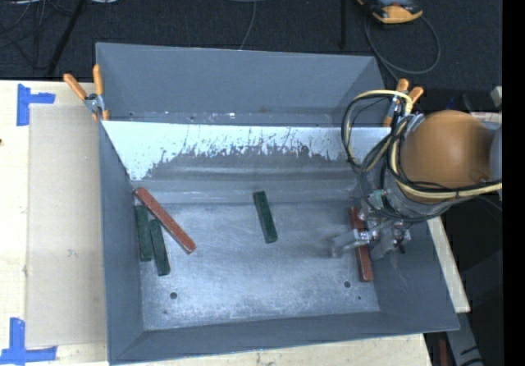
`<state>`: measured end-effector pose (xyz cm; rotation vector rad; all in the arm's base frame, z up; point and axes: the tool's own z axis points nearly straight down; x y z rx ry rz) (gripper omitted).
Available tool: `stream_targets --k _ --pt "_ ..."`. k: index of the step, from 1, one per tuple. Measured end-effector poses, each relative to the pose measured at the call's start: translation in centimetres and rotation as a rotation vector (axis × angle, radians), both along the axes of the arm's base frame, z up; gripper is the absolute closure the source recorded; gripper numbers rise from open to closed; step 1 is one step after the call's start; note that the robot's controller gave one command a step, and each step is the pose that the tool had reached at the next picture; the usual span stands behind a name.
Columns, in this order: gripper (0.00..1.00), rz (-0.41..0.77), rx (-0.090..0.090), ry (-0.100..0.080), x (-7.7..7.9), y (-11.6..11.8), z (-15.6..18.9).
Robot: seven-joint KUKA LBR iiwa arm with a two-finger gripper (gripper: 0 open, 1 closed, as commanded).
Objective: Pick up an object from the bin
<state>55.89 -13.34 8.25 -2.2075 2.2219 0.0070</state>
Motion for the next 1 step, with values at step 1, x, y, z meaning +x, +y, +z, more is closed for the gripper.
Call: stream_targets --k 1 --pt "1.0 -0.005 0.0 0.003 -0.08 -0.1 -0.13"
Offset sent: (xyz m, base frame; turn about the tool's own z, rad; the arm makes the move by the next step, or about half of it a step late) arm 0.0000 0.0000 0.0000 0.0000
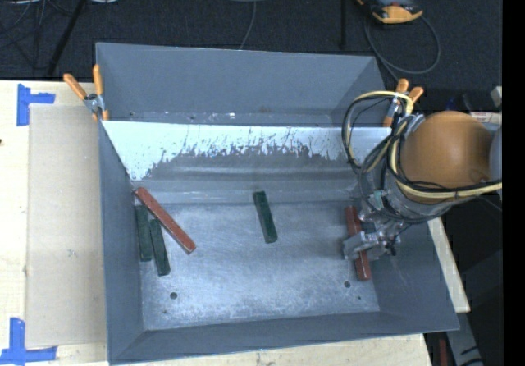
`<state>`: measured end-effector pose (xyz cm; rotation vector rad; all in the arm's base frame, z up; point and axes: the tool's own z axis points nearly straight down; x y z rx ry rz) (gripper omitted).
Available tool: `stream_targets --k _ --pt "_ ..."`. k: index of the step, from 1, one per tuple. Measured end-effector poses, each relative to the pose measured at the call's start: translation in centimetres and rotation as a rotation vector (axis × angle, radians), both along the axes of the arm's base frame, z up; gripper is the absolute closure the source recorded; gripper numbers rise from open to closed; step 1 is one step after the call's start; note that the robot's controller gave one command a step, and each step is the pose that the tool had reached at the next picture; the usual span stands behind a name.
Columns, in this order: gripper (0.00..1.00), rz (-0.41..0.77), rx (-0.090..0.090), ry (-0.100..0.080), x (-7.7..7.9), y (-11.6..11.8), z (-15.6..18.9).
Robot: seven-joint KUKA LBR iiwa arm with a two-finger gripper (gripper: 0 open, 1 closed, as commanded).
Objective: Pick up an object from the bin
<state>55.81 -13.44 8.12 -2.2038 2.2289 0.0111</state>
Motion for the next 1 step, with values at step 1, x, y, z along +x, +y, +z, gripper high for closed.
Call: stream_targets --k 1 --pt "1.0 -0.019 -0.009 -0.009 3.55 -0.2 16.06"
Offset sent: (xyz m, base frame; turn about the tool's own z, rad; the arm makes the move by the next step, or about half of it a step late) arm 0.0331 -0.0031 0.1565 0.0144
